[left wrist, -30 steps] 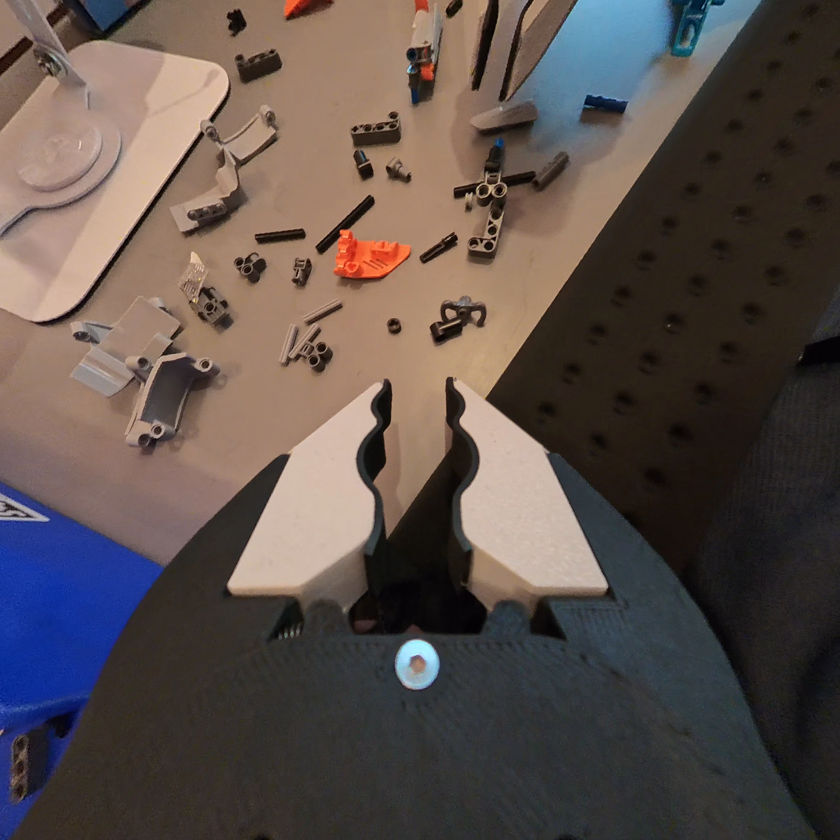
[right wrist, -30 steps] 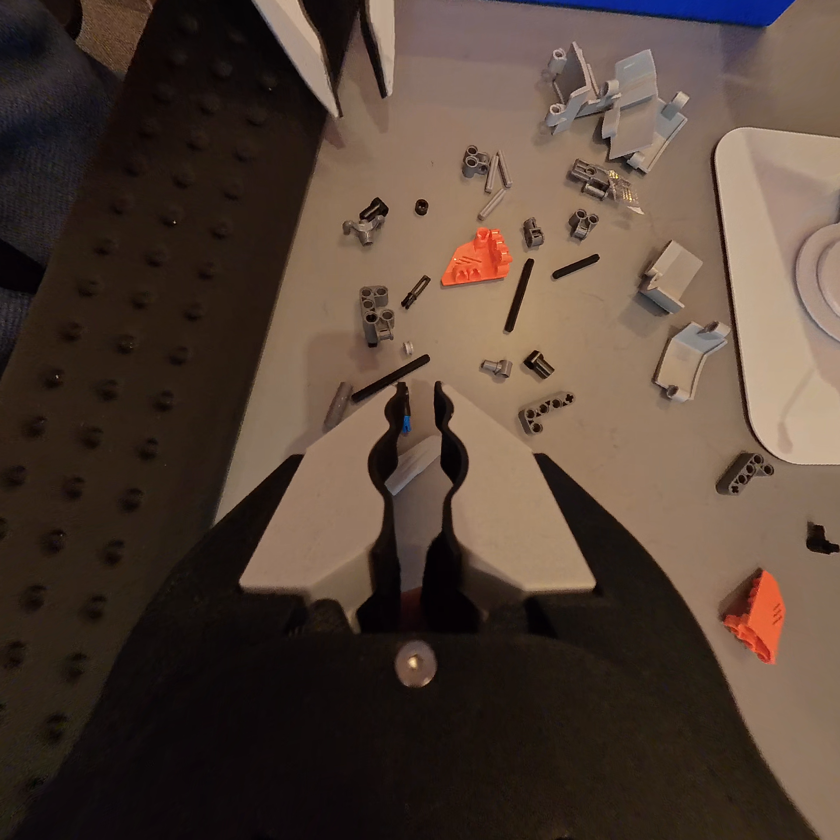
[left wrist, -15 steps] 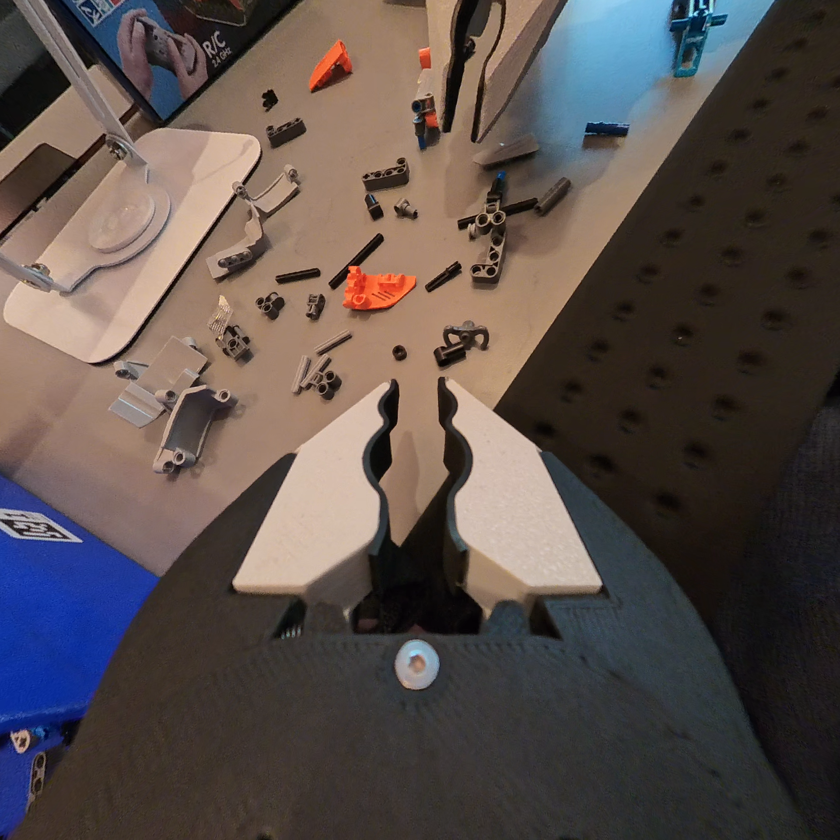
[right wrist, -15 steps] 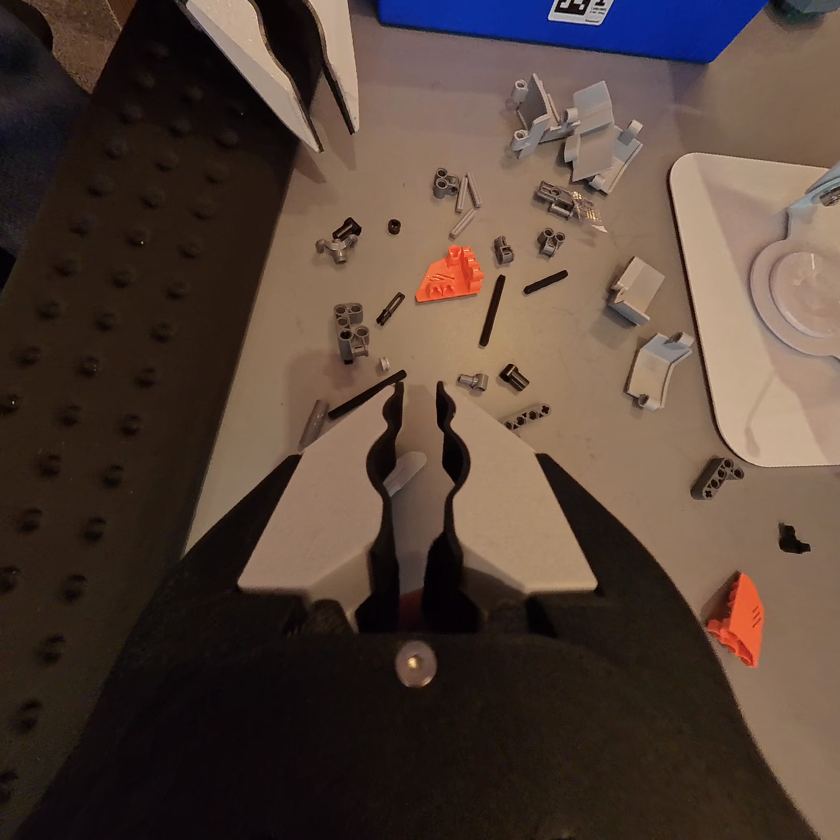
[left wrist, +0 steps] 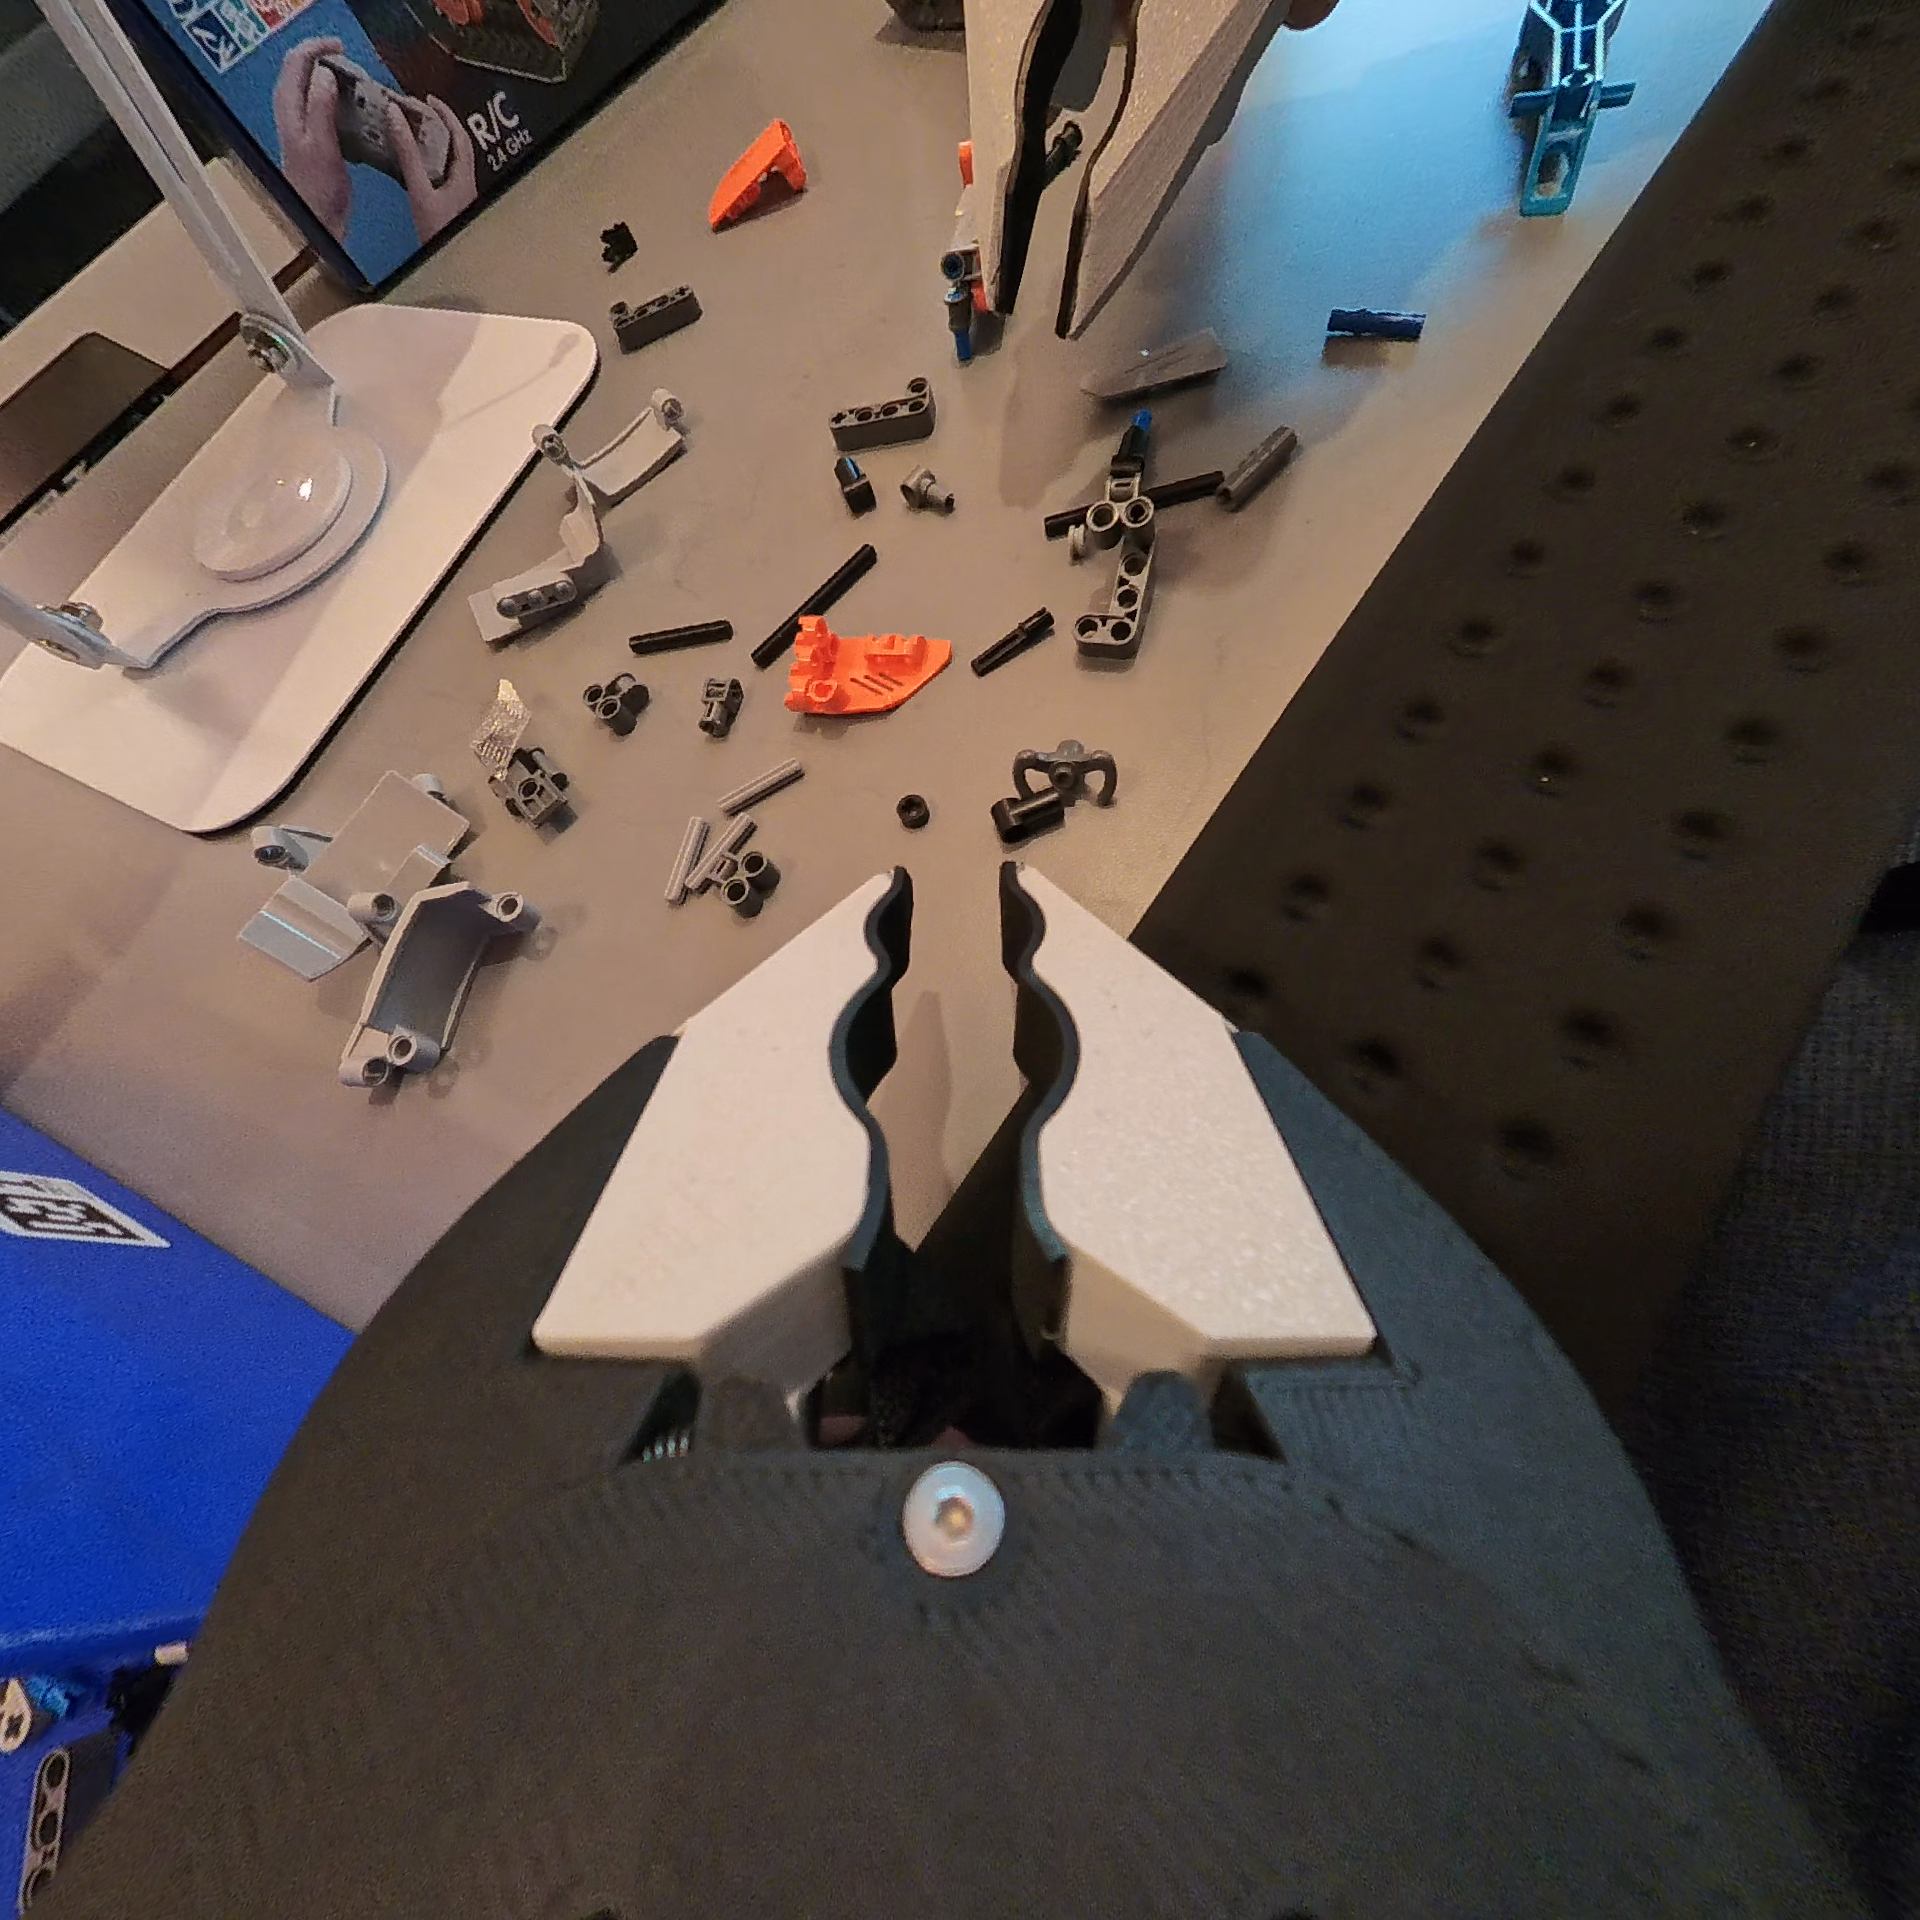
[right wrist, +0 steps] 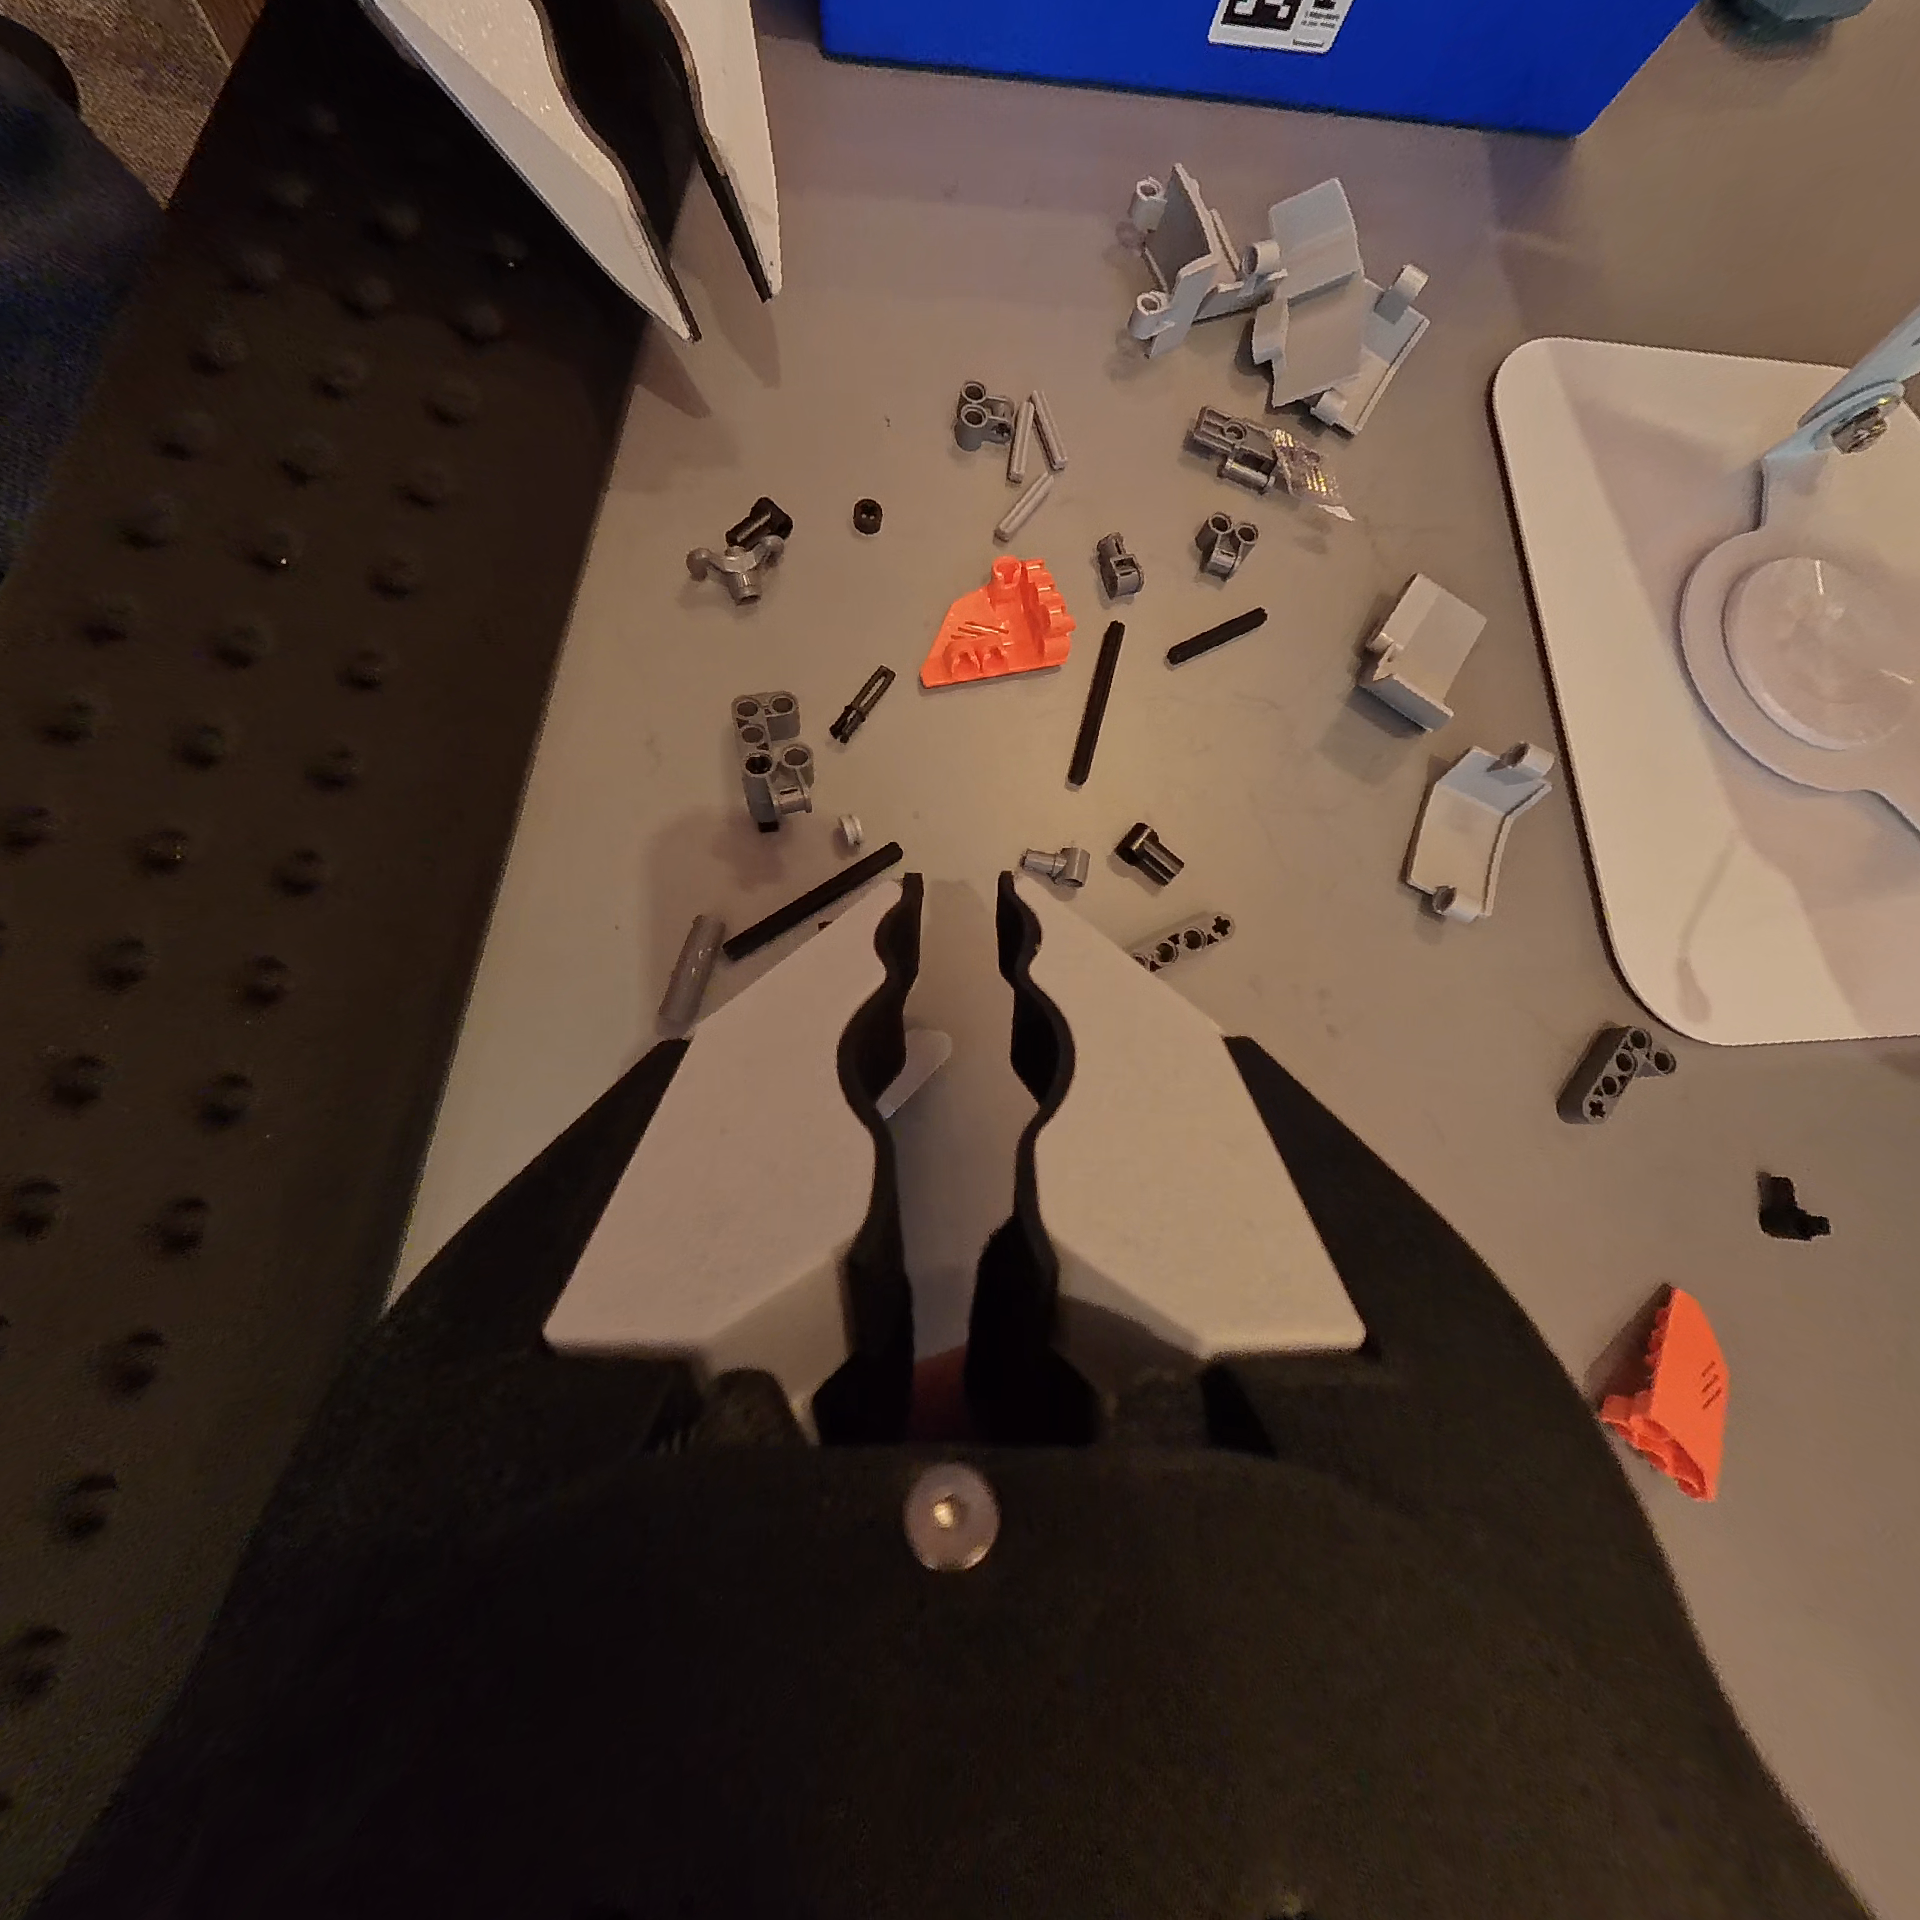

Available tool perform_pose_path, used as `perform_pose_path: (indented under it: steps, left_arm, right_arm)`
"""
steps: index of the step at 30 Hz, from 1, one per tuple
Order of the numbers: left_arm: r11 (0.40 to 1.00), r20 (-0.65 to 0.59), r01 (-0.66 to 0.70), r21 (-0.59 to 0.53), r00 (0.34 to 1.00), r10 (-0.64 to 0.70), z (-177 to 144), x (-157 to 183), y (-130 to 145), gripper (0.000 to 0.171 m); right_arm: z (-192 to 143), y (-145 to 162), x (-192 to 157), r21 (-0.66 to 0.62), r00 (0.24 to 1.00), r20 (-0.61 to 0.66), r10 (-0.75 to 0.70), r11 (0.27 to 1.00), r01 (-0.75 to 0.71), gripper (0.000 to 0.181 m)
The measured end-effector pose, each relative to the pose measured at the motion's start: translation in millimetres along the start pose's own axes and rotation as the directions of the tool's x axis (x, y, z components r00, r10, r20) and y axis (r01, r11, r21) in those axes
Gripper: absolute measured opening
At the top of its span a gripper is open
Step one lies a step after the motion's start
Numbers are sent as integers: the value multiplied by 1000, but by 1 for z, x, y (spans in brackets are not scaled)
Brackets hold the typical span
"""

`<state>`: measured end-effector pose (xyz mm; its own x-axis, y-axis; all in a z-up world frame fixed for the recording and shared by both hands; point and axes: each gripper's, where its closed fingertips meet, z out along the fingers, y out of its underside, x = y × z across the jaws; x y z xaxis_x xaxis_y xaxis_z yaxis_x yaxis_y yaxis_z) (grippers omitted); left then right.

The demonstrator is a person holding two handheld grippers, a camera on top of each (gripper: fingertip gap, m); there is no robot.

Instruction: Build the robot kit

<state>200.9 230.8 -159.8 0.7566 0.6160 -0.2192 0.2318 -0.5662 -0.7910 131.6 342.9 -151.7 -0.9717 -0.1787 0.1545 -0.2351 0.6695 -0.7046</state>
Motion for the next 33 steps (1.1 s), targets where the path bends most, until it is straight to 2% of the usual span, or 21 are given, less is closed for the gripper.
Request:
perform_pose_path:
  steps: [11, 18, 26, 29, 33]
  left_arm:
    - [1000, 8, -11, 3, 1000, 11, 0, 0, 0, 14]
    - [999, 24, -36, 9, 999, 35, -1, 1, -1, 13]
    - [988, 77, -148, 33, 986, 145, -4, 6, -4, 5]
    - [986, 79, -159, 48, 985, 155, -5, 7, -6, 6]
    - [980, 70, -182, 75, 982, 177, -8, 11, -8, 8]
  right_arm:
    - [-2, -8, 2, 19, 1000, -19, -2, 1000, 3, 12]
    - [1, -23, 17, 43, 997, -75, 22, 999, -19, 15]
    - [15, -46, 33, 42, 993, -107, -43, 998, 48, 15]
    - [1, -49, 44, 27, 989, -142, -47, 998, 51, 16]
    - [-35, -50, 62, 68, 974, -225, 3, 998, 13, 15]
